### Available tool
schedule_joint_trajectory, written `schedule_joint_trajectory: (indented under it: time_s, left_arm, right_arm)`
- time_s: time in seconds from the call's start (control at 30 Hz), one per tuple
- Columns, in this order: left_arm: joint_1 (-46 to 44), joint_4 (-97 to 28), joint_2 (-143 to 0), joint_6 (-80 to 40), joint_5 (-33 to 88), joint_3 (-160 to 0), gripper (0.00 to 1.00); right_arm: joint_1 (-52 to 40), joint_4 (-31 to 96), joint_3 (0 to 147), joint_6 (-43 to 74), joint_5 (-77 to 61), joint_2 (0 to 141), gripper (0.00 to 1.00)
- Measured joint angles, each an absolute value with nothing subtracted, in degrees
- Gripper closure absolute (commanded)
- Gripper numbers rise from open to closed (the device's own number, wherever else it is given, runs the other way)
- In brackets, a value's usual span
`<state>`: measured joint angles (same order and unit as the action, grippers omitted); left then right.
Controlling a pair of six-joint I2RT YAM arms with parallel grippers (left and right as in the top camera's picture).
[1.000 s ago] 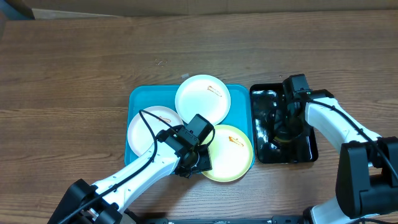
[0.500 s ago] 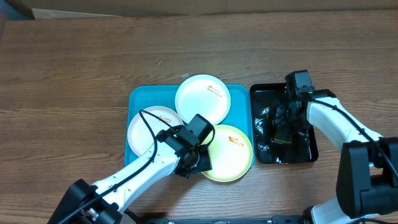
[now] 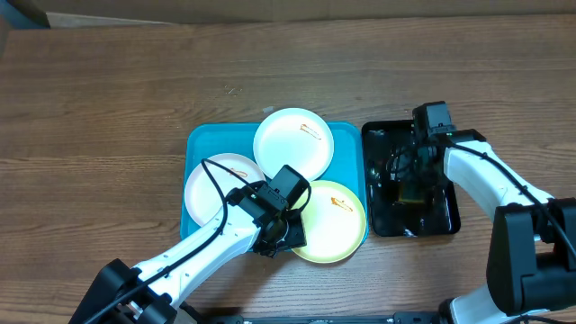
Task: Clean dirty plates on tray and stack at the side
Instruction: 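Grasp the green-yellow sponge in the black tray with the right gripper, then grip the yellow-rimmed plate rim with the left gripper and tilt it up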
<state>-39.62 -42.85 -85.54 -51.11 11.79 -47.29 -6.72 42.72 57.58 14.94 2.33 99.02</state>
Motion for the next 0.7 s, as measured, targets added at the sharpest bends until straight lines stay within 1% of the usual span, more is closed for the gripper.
schedule_joint_trajectory:
  time_s: [0.07, 0.17, 0.2, 0.33, 0.43, 0.5, 0.57, 0.6, 0.67, 0.7]
  left_arm:
    - [-39.6, -42.9, -85.5, -51.1, 11.8, -47.3, 0.5]
    - [-39.6, -42.9, -85.6, -51.1, 11.8, -47.3, 0.56]
    - [-39.6, -42.8, -85.9, -51.1, 11.8, -47.3, 0.56]
    - [-39.6, -42.5, -87.5, -51.1, 11.8, -47.3, 0.68]
    - [-39.3, -42.4, -88.3, -51.2, 11.9, -47.3, 0.71]
    - [-39.0, -42.3, -88.2, -51.3, 12.0, -47.3, 0.79]
    - [-38.9, -42.4, -88.2, -51.4, 12.0, -47.3, 0.92]
    - [-38.8, -42.4, -88.3, -51.4, 12.0, -47.3, 0.95]
    - [-38.9, -42.1, -88.2, -51.6, 12.2, -47.3, 0.95]
    - [-38.8, -42.2, -88.2, -51.5, 12.2, -47.3, 0.96]
  right_arm:
    - [-6.7, 44.7, 57.6, 14.9, 2.2, 99.0, 0.28]
    - [-6.7, 45.8, 57.6, 15.0, 1.9, 99.0, 0.3]
    - [-6.7, 45.6, 57.6, 15.0, 1.9, 99.0, 0.31]
    - [-6.7, 45.6, 57.6, 15.0, 1.8, 99.0, 0.33]
    - [-6.7, 45.6, 57.6, 15.0, 1.8, 99.0, 0.31]
    - [-6.7, 45.1, 57.6, 14.9, 1.8, 99.0, 0.27]
    - [-6.7, 44.1, 57.6, 14.9, 1.7, 99.0, 0.28]
    - [-6.7, 43.7, 57.5, 14.9, 1.7, 99.0, 0.3]
    - [-6.7, 43.5, 57.2, 14.9, 1.7, 99.0, 0.52]
    - [-6.7, 43.4, 56.9, 15.0, 1.7, 99.0, 0.69]
